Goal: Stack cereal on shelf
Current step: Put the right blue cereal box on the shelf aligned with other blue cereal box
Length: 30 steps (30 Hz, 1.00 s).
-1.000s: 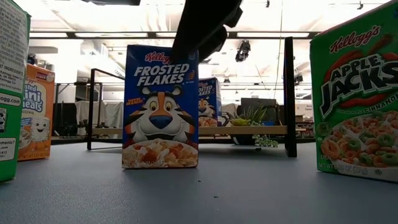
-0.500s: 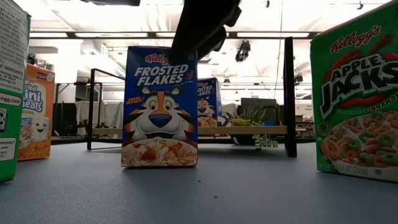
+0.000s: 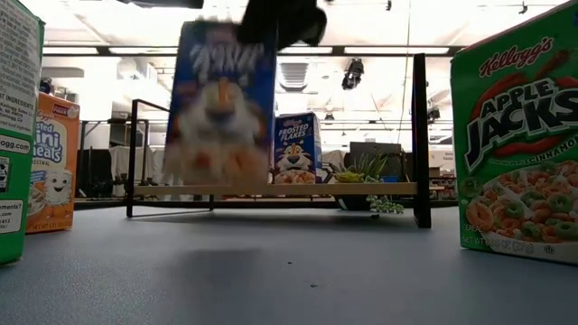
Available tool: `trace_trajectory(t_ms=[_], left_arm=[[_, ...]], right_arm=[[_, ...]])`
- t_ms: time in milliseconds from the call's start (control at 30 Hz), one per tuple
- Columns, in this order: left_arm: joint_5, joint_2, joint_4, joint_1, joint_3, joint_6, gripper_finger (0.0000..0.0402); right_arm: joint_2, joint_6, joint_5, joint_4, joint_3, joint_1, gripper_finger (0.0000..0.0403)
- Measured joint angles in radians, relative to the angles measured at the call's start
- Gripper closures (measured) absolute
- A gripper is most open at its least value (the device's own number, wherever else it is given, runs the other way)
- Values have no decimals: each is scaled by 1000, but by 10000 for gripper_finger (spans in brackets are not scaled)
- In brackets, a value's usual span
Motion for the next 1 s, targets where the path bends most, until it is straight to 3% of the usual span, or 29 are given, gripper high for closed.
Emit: trace_trajectory(t_ms=[267, 600, 833, 1000], left_arm=[[0, 0, 0, 0, 0, 0, 402], [0, 0, -19, 0, 0, 0, 402], [0, 0, -19, 0, 0, 0, 402], [0, 0, -19, 0, 0, 0, 402]], right_arm=[[-6, 7, 108, -196, 150, -107, 223], [3, 58, 112, -230, 95, -268, 223], [-4, 46, 117, -228, 47, -291, 223], [-4, 38, 201, -236, 42, -291, 223]])
